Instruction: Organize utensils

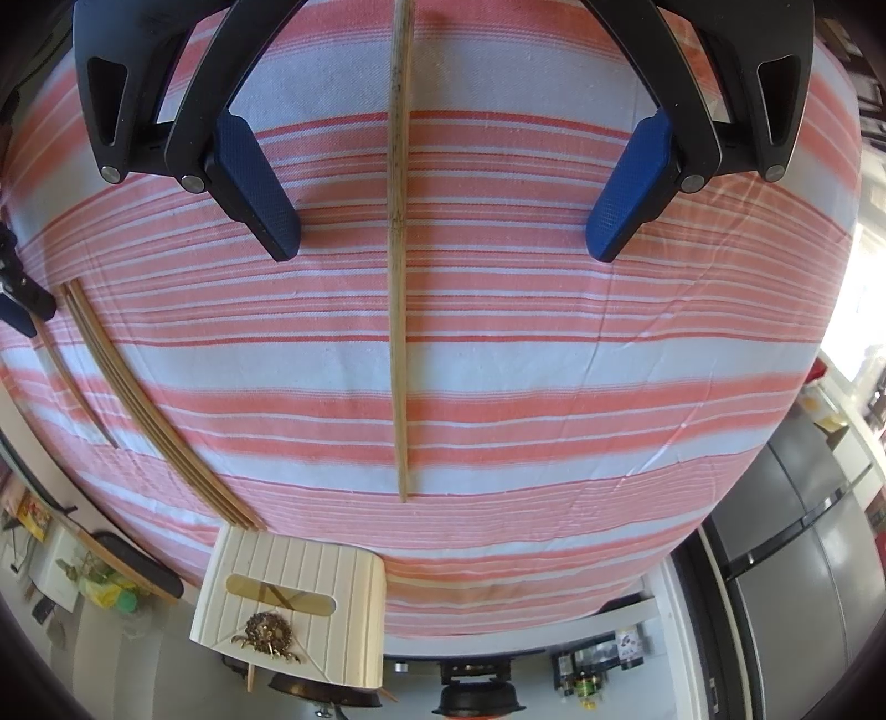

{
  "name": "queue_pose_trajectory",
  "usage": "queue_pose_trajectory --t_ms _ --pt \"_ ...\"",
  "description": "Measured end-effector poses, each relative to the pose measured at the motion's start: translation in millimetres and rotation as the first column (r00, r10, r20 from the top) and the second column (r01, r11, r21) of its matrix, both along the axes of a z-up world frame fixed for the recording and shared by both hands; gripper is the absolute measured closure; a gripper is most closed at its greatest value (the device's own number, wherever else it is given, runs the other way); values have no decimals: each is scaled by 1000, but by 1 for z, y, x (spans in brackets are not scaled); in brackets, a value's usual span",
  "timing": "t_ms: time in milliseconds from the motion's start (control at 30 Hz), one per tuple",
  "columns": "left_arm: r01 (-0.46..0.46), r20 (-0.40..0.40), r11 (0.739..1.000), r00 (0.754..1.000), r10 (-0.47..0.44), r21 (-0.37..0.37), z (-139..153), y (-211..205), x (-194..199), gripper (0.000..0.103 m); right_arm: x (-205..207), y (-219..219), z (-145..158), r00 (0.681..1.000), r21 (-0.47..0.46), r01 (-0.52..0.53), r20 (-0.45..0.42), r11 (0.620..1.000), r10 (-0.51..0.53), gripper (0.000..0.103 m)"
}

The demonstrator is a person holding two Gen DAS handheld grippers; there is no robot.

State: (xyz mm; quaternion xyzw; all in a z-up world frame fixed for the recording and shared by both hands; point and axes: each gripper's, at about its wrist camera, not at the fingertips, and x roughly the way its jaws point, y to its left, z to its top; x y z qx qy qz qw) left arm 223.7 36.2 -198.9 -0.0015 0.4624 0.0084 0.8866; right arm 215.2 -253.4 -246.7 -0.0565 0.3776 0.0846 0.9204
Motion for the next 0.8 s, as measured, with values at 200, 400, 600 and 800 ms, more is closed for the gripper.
queue_pose_trajectory --t_ms 200,400,600,800 --pt "90 -86 995 992 -94 -41 7 6 7 1 3 0 3 999 -2 0 -40 1000 0 47" --pt "146 -129 986 979 -156 -85 26 16 41 1 26 -4 12 975 10 -69 -213 998 70 45" --pt "261 -221 965 941 -256 -7 16 -6 88 12 70 -12 18 936 25 -116 -332 993 118 46" --pt "250 -256 968 935 -246 -17 12 -12 129 30 126 6 19 927 -6 -113 -360 994 103 65"
